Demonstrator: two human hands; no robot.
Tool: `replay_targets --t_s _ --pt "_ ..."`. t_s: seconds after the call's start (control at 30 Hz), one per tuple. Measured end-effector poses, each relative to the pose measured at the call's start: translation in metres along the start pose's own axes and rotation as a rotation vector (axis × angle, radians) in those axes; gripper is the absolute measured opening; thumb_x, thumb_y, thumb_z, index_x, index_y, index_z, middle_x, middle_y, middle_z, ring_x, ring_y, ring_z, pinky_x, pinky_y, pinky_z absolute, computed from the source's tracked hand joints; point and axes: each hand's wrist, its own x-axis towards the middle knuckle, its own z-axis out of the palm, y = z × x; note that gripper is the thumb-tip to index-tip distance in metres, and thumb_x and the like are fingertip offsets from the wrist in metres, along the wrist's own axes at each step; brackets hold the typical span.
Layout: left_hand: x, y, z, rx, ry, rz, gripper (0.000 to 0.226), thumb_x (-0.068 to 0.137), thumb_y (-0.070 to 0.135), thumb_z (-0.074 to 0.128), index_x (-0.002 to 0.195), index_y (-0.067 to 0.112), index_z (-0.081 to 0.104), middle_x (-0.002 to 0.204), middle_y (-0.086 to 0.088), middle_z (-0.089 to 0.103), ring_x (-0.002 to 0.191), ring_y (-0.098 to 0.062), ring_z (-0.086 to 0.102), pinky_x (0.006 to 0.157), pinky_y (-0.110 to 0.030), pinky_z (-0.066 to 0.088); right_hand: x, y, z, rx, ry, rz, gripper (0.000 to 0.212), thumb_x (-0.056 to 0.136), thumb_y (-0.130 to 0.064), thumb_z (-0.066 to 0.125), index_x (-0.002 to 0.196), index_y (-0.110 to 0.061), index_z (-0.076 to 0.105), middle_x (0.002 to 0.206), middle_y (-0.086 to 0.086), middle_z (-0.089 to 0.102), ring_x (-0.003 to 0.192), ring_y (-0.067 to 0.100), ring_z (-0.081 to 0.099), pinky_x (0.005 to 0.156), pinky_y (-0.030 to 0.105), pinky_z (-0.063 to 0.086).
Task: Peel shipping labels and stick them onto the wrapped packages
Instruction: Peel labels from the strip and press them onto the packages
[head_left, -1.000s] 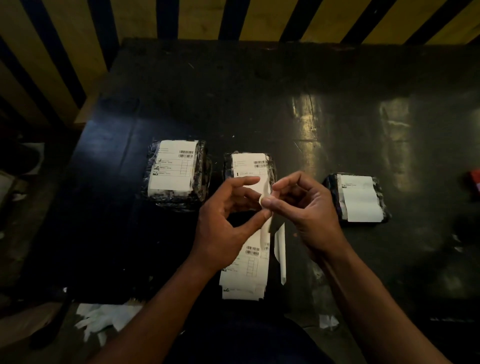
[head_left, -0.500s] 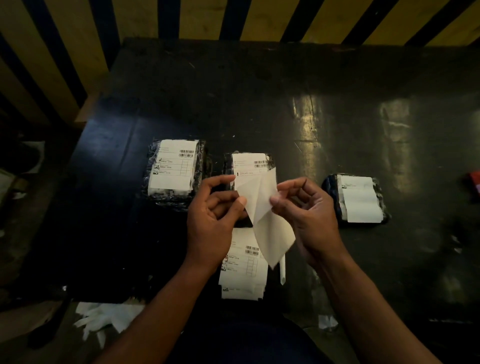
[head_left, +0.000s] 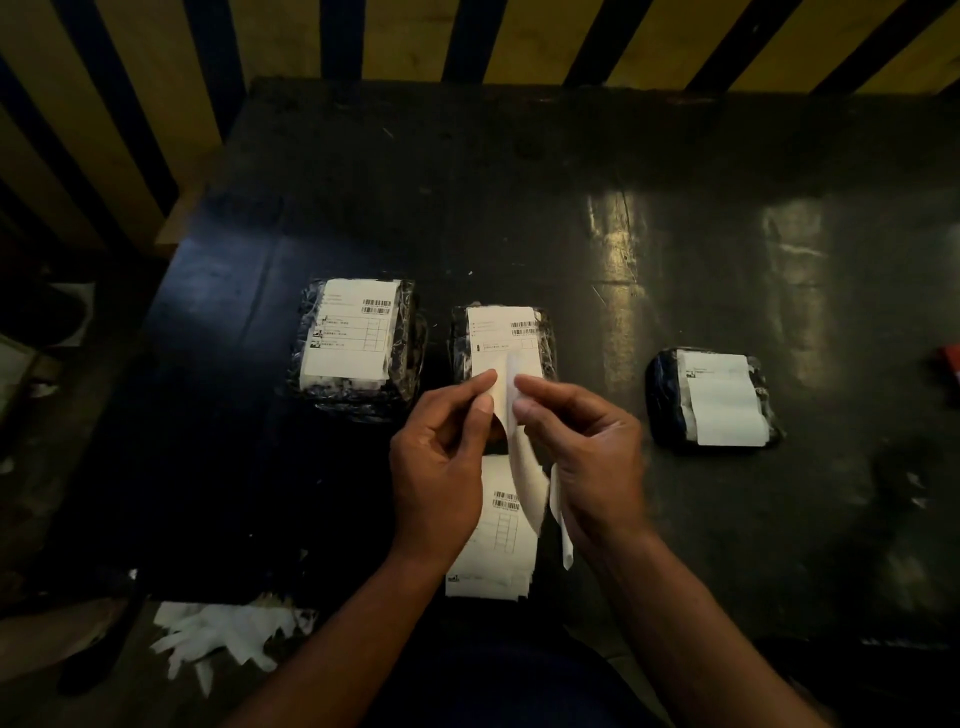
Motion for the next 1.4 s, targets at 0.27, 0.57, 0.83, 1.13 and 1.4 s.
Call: replay_targets --t_s 0.27,0.57,0.83,1.13,1.4 --pt "-0.001 -0.009 0.001 -0.098 -0.011 -0.096 0.037 0.089 0.001 0.075 0.124 0.015 0.070 0.120 -0.020 0.070 0.101 -0.027 0.076 0.085 -0.038 0.063 0.002 0.008 0.000 -0.148 0.110 -0.119 0.036 0.083 -0.004 0.081 0.116 -0.017 0.075 0.107 0.007 0.075 0.095 0.019 0.075 0.085 0.032 0.062" --pt "0.006 -0.018 -0.011 -0.048 0.010 -0.143 0.040 0.088 -0.002 0.075 0.121 0.020 0.071 0.119 -0.012 0.073 0.099 -0.021 0.076 0.087 -0.039 0.063 0.011 0.017 -0.025 -0.274 0.112 -0.189 0.023 0.090 -0.004 0.074 0.108 -0.018 0.078 0.110 -0.007 0.075 0.101 0.003 0.070 0.080 0.013 0.055" --pt "0.017 -0.036 -0.027 0.007 0.042 -0.165 0.039 0.087 -0.003 0.076 0.119 0.020 0.072 0.123 -0.007 0.072 0.099 -0.019 0.076 0.089 -0.038 0.062 0.022 0.032 -0.053 -0.279 0.283 -0.129 0.024 0.088 -0.007 0.076 0.109 -0.020 0.077 0.109 -0.010 0.074 0.101 0.001 0.070 0.088 0.034 0.062" --pt "0.028 -0.066 -0.052 0.035 0.158 -0.260 0.040 0.087 -0.002 0.075 0.120 0.021 0.073 0.115 -0.006 0.076 0.100 -0.017 0.076 0.088 -0.037 0.062 0.034 0.057 -0.098 -0.293 0.464 -0.068 0.027 0.089 -0.010 0.076 0.114 -0.019 0.075 0.117 0.002 0.073 0.110 0.015 0.070 0.089 0.033 0.062" --pt "0.032 -0.081 -0.082 0.159 0.164 -0.279 0.040 0.089 0.000 0.075 0.119 0.026 0.073 0.118 -0.005 0.073 0.101 -0.016 0.074 0.088 -0.036 0.061 0.036 0.061 -0.148 -0.682 0.498 -0.231 0.030 0.091 -0.006 0.072 0.119 -0.018 0.072 0.122 0.002 0.069 0.107 0.012 0.067 0.083 0.010 0.054"
